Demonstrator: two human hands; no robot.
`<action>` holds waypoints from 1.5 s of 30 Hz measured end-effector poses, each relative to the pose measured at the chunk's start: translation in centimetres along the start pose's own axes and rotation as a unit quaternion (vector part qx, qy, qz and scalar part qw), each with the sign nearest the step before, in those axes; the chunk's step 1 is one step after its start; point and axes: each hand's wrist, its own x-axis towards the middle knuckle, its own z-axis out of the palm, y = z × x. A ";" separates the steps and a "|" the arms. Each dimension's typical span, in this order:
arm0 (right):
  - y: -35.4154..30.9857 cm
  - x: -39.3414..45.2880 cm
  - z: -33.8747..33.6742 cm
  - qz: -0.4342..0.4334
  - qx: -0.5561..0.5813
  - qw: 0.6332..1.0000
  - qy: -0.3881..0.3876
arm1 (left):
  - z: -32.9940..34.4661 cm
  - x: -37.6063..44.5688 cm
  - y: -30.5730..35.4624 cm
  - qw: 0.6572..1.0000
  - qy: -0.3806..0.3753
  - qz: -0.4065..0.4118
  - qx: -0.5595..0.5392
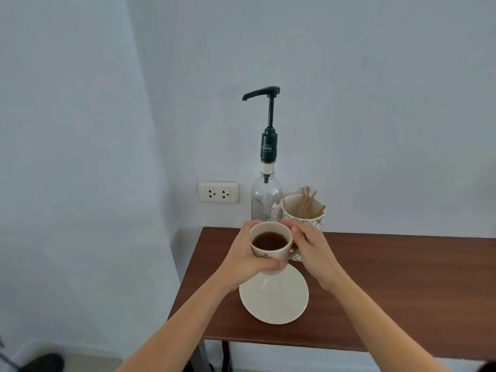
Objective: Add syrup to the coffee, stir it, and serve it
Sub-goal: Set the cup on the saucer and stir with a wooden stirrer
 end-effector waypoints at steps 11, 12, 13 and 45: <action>5.8 -2.9 0.3 0.056 0.001 0.998 0.015 | 2.8 -2.0 -6.2 0.998 -0.008 0.026 0.055; 6.0 -3.0 0.3 0.058 0.004 0.998 0.016 | 2.8 -2.1 -6.3 0.998 -0.009 0.028 0.059; 6.2 -3.1 0.3 0.058 0.005 0.998 0.018 | 2.9 -2.2 -6.4 0.997 -0.010 0.031 0.063; -6.3 7.0 -8.6 -0.085 -0.235 0.960 0.128 | 2.9 -3.9 -6.1 0.993 0.057 0.021 0.106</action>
